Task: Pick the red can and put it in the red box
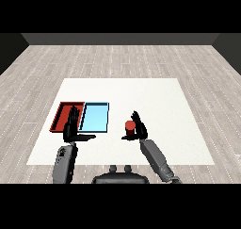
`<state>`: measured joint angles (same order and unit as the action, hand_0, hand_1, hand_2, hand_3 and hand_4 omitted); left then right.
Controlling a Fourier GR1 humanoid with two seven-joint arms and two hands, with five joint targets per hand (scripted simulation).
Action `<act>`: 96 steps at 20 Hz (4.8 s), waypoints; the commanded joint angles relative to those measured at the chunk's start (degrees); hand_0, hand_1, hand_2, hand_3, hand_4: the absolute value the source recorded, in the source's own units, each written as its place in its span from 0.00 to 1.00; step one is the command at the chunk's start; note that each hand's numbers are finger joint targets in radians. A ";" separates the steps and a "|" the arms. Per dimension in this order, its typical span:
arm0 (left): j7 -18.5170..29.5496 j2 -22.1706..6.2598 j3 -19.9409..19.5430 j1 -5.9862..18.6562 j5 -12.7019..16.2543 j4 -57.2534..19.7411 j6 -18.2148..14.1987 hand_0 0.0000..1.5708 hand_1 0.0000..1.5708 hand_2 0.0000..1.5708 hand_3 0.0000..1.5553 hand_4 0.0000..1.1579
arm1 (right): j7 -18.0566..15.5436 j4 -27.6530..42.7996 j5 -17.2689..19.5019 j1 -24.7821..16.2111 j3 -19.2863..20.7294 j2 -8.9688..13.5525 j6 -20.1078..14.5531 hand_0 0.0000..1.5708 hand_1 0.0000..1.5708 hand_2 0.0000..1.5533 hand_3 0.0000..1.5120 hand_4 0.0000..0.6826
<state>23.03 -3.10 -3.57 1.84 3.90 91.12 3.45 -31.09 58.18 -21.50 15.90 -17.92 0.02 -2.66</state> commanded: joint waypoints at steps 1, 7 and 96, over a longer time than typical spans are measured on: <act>2.00 1.31 1.19 -2.83 -1.23 -0.03 -0.71 0.00 0.00 0.00 0.00 0.00 | 1.64 2.60 -2.25 0.91 -2.88 -0.02 -2.48 0.00 0.00 0.00 0.00 0.00; 5.18 1.88 1.67 -1.96 -2.24 -2.77 -0.52 0.00 0.00 0.00 0.00 0.00 | 2.30 0.78 0.08 0.91 -3.85 -0.02 -6.67 0.00 0.00 0.00 0.00 0.00; -14.21 3.10 31.93 16.62 10.93 -11.48 -13.34 0.00 0.00 0.00 0.00 0.00 | 23.18 34.90 20.04 8.02 -3.44 -0.02 -23.48 1.00 1.00 0.95 0.93 0.93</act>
<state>8.78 0.00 28.01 16.63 12.51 81.28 -9.12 -7.26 93.46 -0.73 22.57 -20.36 0.05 -25.32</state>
